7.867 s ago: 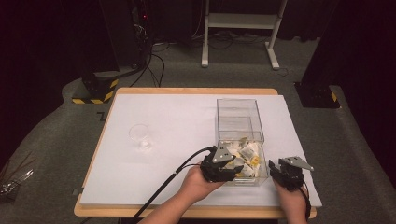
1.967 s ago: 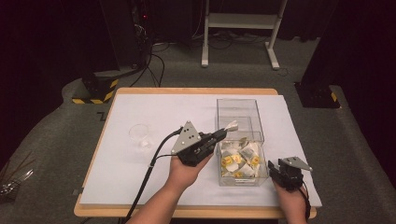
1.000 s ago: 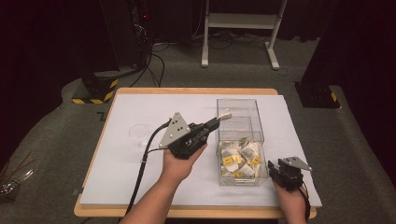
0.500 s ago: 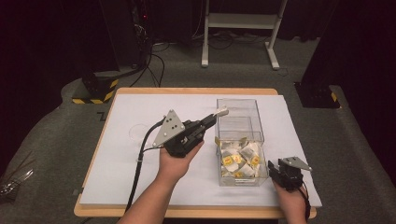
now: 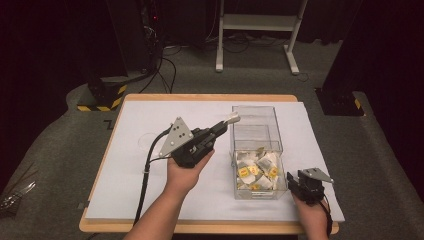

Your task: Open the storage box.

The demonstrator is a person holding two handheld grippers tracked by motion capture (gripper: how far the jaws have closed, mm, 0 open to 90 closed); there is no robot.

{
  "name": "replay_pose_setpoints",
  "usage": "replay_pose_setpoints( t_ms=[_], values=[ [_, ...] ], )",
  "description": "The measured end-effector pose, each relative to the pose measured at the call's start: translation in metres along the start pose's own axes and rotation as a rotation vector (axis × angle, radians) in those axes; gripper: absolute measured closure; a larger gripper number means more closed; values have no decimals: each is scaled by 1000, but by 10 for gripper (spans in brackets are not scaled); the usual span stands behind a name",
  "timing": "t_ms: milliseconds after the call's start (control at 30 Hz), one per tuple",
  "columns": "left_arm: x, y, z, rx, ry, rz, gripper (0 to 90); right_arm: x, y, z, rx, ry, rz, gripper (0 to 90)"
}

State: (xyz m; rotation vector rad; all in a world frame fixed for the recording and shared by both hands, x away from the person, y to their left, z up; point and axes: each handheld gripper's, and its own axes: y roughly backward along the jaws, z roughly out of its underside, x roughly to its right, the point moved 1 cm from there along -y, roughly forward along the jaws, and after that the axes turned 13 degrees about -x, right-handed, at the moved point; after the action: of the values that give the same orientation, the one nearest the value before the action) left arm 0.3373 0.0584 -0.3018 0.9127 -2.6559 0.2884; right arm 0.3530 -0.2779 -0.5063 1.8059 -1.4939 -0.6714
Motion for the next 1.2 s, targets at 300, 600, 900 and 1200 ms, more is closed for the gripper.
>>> replay_pose_setpoints(
  t_ms=[300, 600, 900, 1200],
  values=[
    [-8, 5, 1, 1, 6, -18, 900, 0, 0, 0, -1, 2, 1, 565],
    [-18, 14, 0, 4, 11, -45, 900, -1, -1, 0, -8, 6, 6, 561],
    [-35, 26, -2, 10, 15, -87, 900, -1, -1, 0, -12, 9, 9, 560],
    [-56, 45, -7, 9, 5, -146, 900, -2, -1, -1, -14, 9, 11, 560]
  ],
)
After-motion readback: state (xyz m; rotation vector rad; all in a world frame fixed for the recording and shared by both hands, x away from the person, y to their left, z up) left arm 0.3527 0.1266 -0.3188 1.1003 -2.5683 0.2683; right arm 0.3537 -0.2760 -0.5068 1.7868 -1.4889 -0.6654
